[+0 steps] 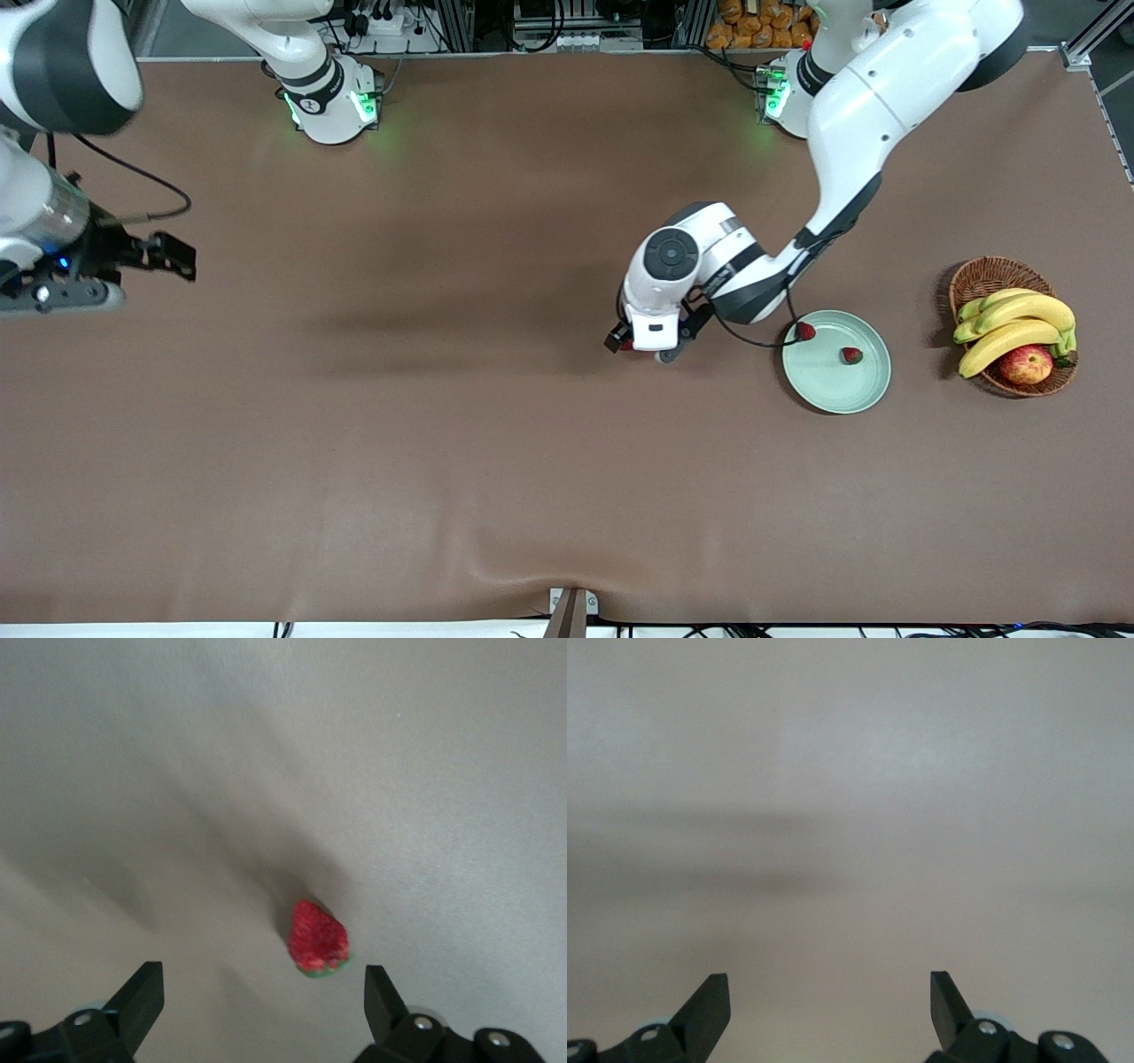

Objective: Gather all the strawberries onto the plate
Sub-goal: 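Carry the strawberry with the left gripper and release it onto the plate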

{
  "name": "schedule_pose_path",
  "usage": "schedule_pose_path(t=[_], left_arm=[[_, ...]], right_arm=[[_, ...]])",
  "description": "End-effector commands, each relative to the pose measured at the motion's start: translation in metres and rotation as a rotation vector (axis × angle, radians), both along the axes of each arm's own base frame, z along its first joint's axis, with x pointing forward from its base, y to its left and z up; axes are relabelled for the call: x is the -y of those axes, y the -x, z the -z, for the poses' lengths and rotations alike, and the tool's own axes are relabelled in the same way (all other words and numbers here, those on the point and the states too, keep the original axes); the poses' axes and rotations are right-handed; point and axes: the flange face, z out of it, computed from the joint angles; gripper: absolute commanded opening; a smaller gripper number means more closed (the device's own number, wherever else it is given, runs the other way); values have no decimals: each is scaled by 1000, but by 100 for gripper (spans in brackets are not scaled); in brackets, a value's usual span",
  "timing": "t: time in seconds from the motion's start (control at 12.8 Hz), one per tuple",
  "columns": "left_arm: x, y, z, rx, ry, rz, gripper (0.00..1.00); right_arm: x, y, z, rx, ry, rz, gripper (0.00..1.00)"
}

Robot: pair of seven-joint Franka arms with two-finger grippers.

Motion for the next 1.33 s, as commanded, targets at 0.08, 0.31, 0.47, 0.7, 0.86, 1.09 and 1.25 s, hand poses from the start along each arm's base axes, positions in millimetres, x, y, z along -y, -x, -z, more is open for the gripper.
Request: schedule_pose_path(t=[0.08,0.31,0.47,0.7,0.86,1.09,1.25], left_arm=[[5,-8,6,-2,29,-99,100],[5,-5,25,-4,5,-150,100],[10,0,31,4,-5,-205,100],[8,-1,38,9,-3,-227,100],[7,-2,38,8,-4,-228,94],[1,-7,41,14,-12,-235,82],[1,-6,43,12,-13,-230,62]], right_arm=[[14,12,-59,-10,-43,24,100],[15,18,-77,-27,-44,9,100],[15,22,-85,-38,-40,4,100],[13,24,-86,-47,-44,4,100],[15,24,-87,-45,-45,13,100],[15,24,-89,-36,-44,19,100],[16,24,-90,-30,-44,23,100]])
